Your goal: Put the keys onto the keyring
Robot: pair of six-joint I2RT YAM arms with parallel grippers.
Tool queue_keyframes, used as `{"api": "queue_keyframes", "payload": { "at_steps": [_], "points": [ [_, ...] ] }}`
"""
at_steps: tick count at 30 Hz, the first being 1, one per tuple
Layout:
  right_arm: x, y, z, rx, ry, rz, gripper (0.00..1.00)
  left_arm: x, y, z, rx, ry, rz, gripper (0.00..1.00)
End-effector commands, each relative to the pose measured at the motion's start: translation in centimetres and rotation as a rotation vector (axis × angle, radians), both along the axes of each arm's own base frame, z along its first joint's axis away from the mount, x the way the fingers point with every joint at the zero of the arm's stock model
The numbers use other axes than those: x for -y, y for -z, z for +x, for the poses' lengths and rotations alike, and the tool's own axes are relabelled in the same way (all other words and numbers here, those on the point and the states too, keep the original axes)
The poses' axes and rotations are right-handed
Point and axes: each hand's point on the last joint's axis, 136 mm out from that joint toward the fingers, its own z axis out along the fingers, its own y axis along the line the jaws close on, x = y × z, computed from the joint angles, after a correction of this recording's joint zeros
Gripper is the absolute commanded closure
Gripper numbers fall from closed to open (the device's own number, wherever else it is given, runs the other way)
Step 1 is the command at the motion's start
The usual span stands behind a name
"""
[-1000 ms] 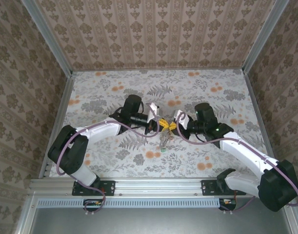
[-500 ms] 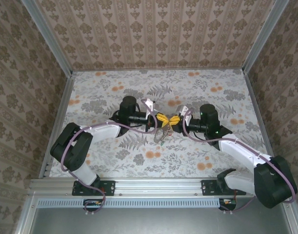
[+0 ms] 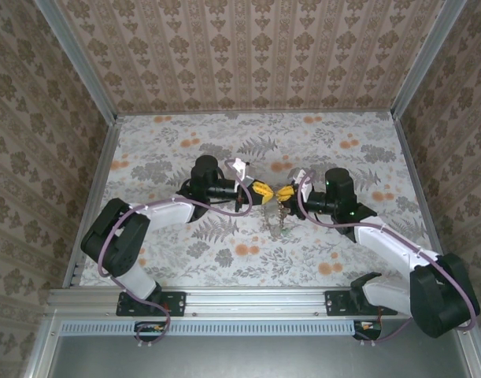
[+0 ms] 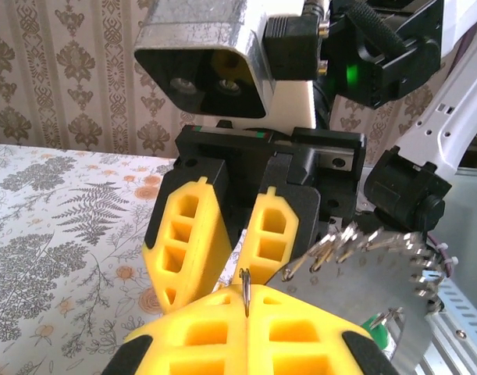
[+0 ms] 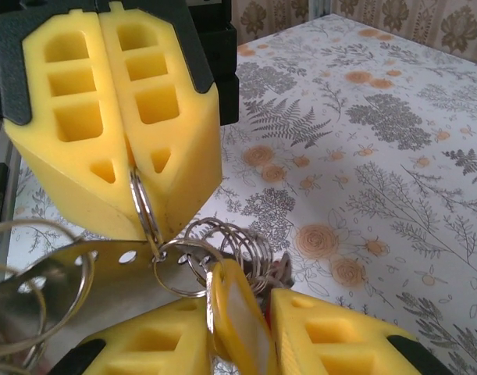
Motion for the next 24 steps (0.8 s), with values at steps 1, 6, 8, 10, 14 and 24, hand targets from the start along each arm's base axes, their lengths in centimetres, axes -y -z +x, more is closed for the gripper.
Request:
{"api": "queue_keyframes", "payload": {
  "at_steps": [1, 6, 8, 10, 14, 24],
  "points": [
    [1.1, -1.2, 0.5, 0.024, 0.067, -0.042, 0.71, -0.4, -0.6, 0.0, 0.086, -0.032, 0.023, 1.00],
    [3.5, -0.6, 1.4, 0.048, 0.198, -0.157, 0.62, -1.6, 2.7, 1.1, 0.149, -0.115, 0.233, 1.00],
    [4.0, -0.5, 1.5, 0.056, 0.227, -0.177, 0.61, -2.3, 3.4, 1.4, 0.167, -0.127, 0.292, 1.00],
    [4.4, -0.6, 1.7, 0.057, 0.252, -0.177, 0.59, -3.1, 4.1, 1.5, 0.189, -0.123, 0.359, 1.00],
    [5.0, -0.8, 2.0, 0.067, 0.309, -0.165, 0.58, -4.2, 4.4, 0.8, 0.220, -0.063, 0.465, 1.00],
    [7.7, -0.5, 2.1, 0.072, 0.486, -0.143, 0.56, -3.3, 8.3, -0.6, 0.244, 0.093, 0.674, 1.00]
  ]
}}
